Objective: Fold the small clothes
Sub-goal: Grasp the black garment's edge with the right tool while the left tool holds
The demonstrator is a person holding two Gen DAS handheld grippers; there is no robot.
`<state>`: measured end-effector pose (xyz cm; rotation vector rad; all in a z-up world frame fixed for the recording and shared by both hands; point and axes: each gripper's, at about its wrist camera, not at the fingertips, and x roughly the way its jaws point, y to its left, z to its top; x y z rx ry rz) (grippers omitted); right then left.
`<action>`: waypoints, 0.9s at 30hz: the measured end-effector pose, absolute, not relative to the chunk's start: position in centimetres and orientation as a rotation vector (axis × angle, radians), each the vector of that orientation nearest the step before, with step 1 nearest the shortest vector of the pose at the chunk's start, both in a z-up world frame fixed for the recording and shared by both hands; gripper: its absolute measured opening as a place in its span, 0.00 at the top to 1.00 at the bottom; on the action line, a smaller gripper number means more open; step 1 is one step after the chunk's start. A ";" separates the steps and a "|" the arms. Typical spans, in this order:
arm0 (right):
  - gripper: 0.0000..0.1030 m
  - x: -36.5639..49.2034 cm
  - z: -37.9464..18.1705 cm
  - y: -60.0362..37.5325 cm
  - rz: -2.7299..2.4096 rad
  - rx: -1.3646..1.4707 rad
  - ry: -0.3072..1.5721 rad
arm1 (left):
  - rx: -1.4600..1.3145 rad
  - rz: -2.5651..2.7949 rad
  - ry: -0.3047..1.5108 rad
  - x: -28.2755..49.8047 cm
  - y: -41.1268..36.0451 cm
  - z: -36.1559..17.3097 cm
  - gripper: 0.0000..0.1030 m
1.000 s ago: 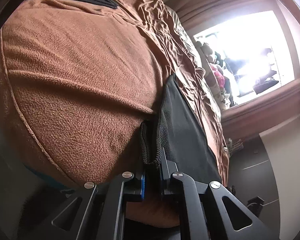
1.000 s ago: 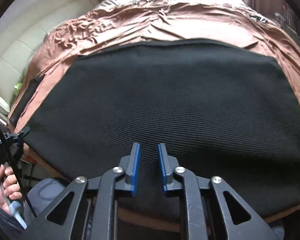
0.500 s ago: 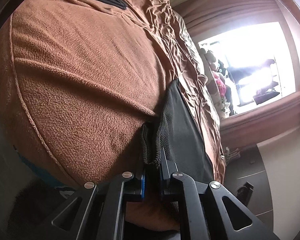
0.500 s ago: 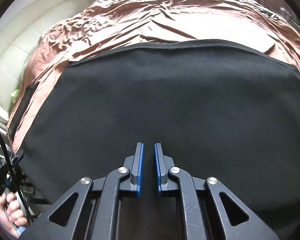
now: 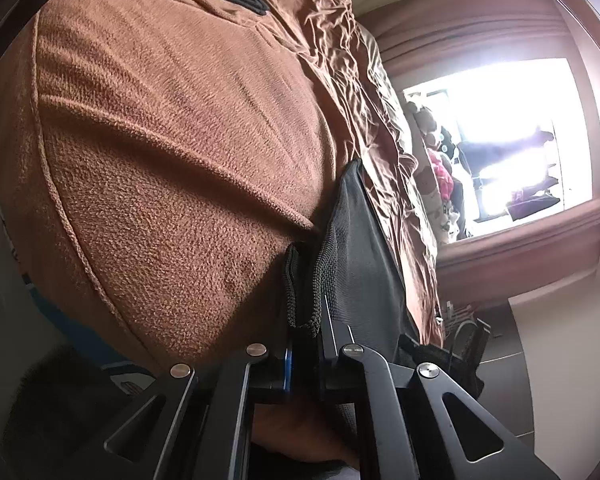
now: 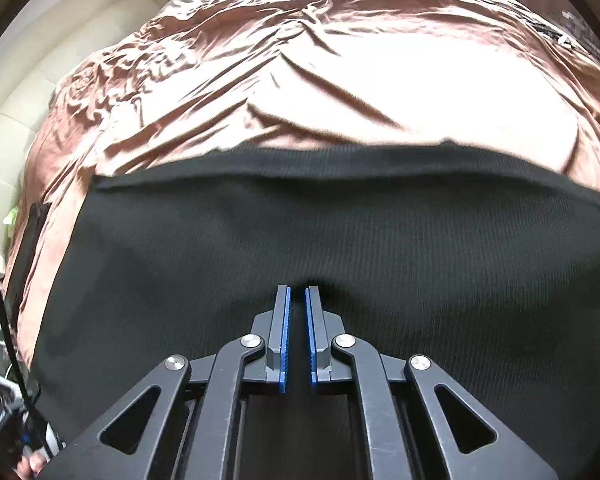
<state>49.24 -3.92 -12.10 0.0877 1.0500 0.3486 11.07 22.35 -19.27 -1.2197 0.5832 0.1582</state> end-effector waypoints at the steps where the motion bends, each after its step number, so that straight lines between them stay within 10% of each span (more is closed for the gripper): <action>1: 0.96 49.6 -12.2 -3.9 0.347 0.092 1.055 | -1.221 0.159 0.585 11.1 22.4 -19.3 0.92; 27: 1.00 53.1 -11.0 -2.3 0.343 0.074 1.033 | -1.329 0.009 0.509 12.1 22.8 -19.1 0.94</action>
